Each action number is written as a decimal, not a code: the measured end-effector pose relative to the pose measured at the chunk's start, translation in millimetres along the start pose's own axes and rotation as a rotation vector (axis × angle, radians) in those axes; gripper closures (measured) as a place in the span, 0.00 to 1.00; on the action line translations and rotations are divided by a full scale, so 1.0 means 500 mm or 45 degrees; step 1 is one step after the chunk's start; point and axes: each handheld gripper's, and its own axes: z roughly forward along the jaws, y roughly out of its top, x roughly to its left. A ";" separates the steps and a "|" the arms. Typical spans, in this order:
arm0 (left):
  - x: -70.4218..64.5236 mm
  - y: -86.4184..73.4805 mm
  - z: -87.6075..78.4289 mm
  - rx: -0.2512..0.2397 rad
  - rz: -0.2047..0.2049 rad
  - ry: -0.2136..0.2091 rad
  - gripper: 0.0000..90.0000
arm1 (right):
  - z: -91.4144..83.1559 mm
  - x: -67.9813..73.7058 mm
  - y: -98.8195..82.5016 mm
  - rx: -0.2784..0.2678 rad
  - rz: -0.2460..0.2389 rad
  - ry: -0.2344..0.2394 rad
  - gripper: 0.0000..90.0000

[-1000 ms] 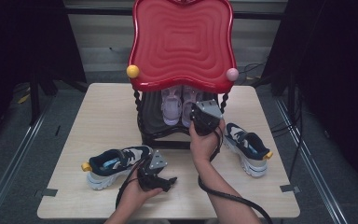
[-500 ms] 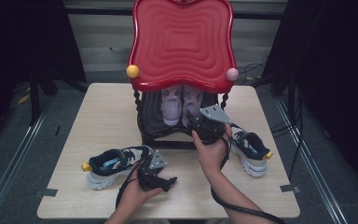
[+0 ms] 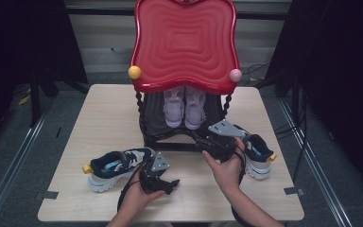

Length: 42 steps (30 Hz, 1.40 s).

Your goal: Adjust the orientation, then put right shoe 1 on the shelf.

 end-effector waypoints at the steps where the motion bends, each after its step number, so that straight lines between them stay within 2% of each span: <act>1: 0.000 0.000 0.000 0.001 -0.001 0.000 0.21 | -0.002 -0.002 -0.005 0.010 -0.007 0.031 0.31; 3: 0.000 0.000 0.000 0.001 -0.001 0.000 0.21 | -0.008 -0.006 -0.016 0.026 -0.029 0.049 0.31; 8: 0.000 0.000 0.000 0.002 -0.001 -0.002 0.21 | -0.021 -0.025 -0.048 0.071 0.015 0.126 0.23; 15: 0.000 0.001 0.001 0.001 0.000 -0.002 0.21 | -0.041 -0.058 -0.094 0.116 0.013 0.194 0.17; 30: 0.000 0.001 0.001 0.004 -0.001 -0.002 0.20 | -0.085 -0.083 -0.169 0.257 0.002 0.317 0.15; 35: 0.000 0.001 0.001 0.005 -0.001 -0.002 0.20 | -0.091 -0.089 -0.195 0.300 -0.016 0.328 0.16; 42: 0.000 0.001 0.001 0.004 0.000 -0.002 0.20 | -0.100 -0.101 -0.222 0.339 -0.007 0.344 0.16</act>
